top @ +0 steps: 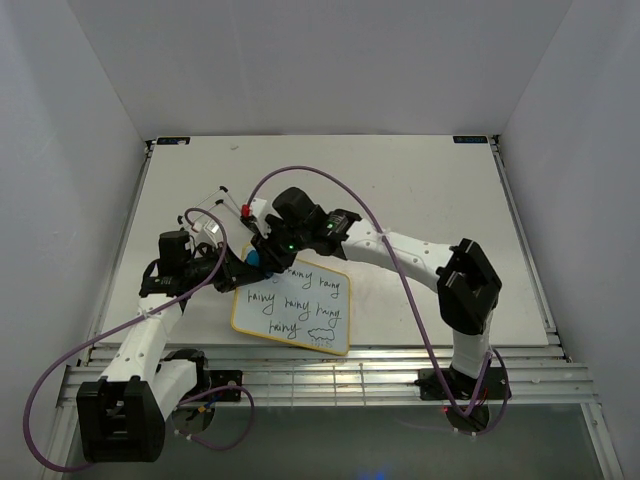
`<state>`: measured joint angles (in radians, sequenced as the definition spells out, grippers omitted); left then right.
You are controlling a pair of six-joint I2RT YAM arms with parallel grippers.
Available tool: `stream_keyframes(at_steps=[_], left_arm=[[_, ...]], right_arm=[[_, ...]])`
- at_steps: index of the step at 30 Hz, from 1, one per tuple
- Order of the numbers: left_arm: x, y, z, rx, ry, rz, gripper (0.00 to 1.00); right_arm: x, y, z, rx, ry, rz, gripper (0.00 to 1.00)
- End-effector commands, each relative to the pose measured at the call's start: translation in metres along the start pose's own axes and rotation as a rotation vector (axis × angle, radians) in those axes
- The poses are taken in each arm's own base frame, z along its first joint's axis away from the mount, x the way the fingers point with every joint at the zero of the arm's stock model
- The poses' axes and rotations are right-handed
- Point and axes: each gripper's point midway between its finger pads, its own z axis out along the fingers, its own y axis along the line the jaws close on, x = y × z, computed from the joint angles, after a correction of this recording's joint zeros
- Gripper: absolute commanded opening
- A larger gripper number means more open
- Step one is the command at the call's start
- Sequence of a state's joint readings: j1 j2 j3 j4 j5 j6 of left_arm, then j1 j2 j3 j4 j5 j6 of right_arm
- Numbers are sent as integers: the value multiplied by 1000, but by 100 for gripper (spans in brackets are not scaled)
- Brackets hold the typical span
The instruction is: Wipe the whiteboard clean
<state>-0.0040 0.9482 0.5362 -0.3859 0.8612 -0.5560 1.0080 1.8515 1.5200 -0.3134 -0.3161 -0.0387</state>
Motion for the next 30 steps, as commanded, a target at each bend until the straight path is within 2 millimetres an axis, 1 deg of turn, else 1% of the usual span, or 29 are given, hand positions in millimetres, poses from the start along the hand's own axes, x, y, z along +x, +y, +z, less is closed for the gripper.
stream_keyframes(at_steps=[1, 2, 4, 5, 6, 7, 8, 9, 10, 11, 12, 13, 14, 15, 17, 18, 20, 21, 22, 23, 24, 27, 28, 29, 30], left_arm=[[-13, -35, -3, 138, -35, 231, 0], [-13, -35, -3, 138, -34, 229, 0], [-13, -34, -3, 132, -37, 226, 0], [-13, -34, -3, 132, -36, 225, 0], [-14, -34, -3, 128, -40, 226, 0], [-14, -33, -3, 125, -43, 225, 0], [-15, -33, -3, 123, -45, 226, 0], [-14, -33, -3, 122, -44, 226, 0], [-15, -33, -4, 123, -45, 226, 0], [-14, -33, -4, 124, -44, 225, 0], [-15, -33, -3, 121, -45, 225, 0], [-15, -33, -3, 121, -46, 227, 0], [-16, -34, -4, 122, -49, 230, 0], [-16, -34, -4, 121, -53, 232, 0], [-16, -33, -5, 114, -61, 233, 0], [-16, -33, -5, 113, -64, 235, 0], [-17, -35, -6, 116, -66, 238, 0], [-17, -34, -6, 113, -66, 236, 0], [-18, -34, -6, 112, -68, 237, 0], [-17, -35, -6, 115, -67, 239, 0], [-17, -35, -6, 115, -68, 240, 0], [-17, -35, -6, 115, -67, 239, 0], [-17, -35, -6, 114, -68, 239, 0], [-17, -35, -6, 117, -67, 240, 0], [-17, -35, -6, 115, -67, 237, 0]], right_arm=[[-9, 56, 32, -152, 27, -48, 8], [-13, 59, 34, -160, 22, -50, 8], [-11, 57, 40, -157, 30, -39, 8], [-6, 53, 43, -141, 44, -35, 8], [3, 42, 48, -95, 67, -29, 8], [12, 37, 50, -75, 91, -20, 8], [24, 26, 49, -48, 125, 3, 8], [46, 13, 50, 5, 175, 34, 8], [60, 3, 48, 38, 207, 56, 8], [73, -12, 43, 80, 233, 140, 8], [102, -23, 35, 132, 297, 194, 8], [116, -36, 27, 174, 323, 245, 8], [129, -42, 21, 207, 338, 304, 8], [155, -44, 11, 243, 374, 335, 8], [179, -50, -2, 283, 398, 387, 8], [199, -49, -12, 313, 420, 425, 8], [214, -51, -22, 338, 431, 467, 8], [213, -50, -28, 358, 411, 484, 8], [224, -47, -31, 356, 417, 496, 8], [222, -43, -32, 343, 403, 507, 8], [213, -32, -30, 288, 371, 522, 8], [176, -6, -15, 182, 291, 476, 8], [162, 11, -8, 140, 275, 444, 8], [128, 20, -2, 101, 208, 410, 8], [114, 32, 4, 60, 187, 396, 8]])
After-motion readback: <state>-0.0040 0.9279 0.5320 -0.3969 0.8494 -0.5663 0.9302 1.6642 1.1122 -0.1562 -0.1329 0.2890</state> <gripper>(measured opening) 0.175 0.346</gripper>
